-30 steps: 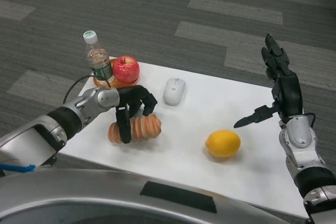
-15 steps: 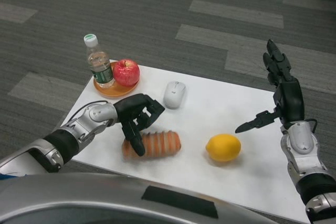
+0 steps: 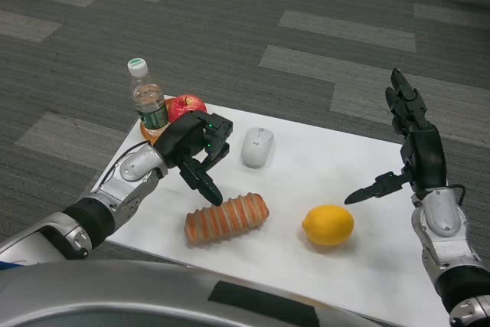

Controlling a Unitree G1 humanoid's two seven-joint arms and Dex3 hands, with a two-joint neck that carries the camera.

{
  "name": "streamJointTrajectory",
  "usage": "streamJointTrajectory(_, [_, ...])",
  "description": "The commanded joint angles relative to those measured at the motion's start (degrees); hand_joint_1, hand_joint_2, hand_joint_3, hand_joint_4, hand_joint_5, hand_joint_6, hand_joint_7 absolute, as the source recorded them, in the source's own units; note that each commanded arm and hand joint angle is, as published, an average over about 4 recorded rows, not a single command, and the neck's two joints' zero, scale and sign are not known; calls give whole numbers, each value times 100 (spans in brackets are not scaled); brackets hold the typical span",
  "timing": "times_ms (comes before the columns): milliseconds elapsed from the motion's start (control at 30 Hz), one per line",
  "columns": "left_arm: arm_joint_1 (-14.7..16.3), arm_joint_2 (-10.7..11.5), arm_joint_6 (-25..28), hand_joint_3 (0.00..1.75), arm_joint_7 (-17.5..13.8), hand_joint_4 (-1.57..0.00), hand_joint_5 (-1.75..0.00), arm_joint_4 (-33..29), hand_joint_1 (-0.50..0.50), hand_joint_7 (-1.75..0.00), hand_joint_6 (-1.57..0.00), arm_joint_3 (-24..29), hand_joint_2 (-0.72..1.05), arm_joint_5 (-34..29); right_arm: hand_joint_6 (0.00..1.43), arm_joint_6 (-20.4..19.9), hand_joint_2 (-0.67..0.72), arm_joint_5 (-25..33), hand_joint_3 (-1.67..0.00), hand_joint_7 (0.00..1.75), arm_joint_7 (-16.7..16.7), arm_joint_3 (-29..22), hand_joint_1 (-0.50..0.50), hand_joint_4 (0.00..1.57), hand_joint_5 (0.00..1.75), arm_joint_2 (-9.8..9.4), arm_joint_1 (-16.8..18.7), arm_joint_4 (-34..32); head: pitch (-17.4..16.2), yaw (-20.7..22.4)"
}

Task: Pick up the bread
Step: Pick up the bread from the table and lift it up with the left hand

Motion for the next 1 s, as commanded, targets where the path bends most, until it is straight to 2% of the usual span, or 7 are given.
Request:
streamJointTrajectory(33, [33,11,-117,0,53,-153,-175,-32,50,-168,-139,7,-10,-161,0,0,22,11,0,0,-30,-46,-21,0,0,7,25,-39,0,0])
streamJointTrajectory(233, [33,22,-36,4,81,-153,-175,-89,50,-168,-136,-32,-2,-66,0,0,15,11,0,0,-30,-57,-21,0,0,18,34,-44,-14,-32])
streamJointTrajectory(333, [27,28,202,4,81,-126,-175,-89,50,-168,-129,-39,21,222,0,0,15,11,0,0,-30,-73,-21,0,0,25,34,-59,-21,-57])
streamJointTrajectory(367, [31,30,338,2,81,-106,-175,-126,50,-168,-119,-35,34,411,0,0,15,11,0,0,-30,-81,-21,0,0,27,42,-66,-20,-54])
streamJointTrajectory(500, [150,44,1204,9,75,0,-175,-583,50,-138,-2,119,72,1393,0,0,15,11,0,0,-30,-110,-21,0,0,42,86,-77,-36,-71])
streamJointTrajectory(633, [345,46,2175,9,79,0,-175,-1282,44,-75,0,280,76,2258,0,0,15,11,0,0,-30,-125,-21,0,0,44,110,-77,-55,-39])
streamJointTrajectory(1000, [583,105,3326,9,312,0,-175,-2194,-18,-14,0,440,43,3843,0,0,15,11,0,0,-30,-117,-19,0,0,25,124,-77,-94,-66])
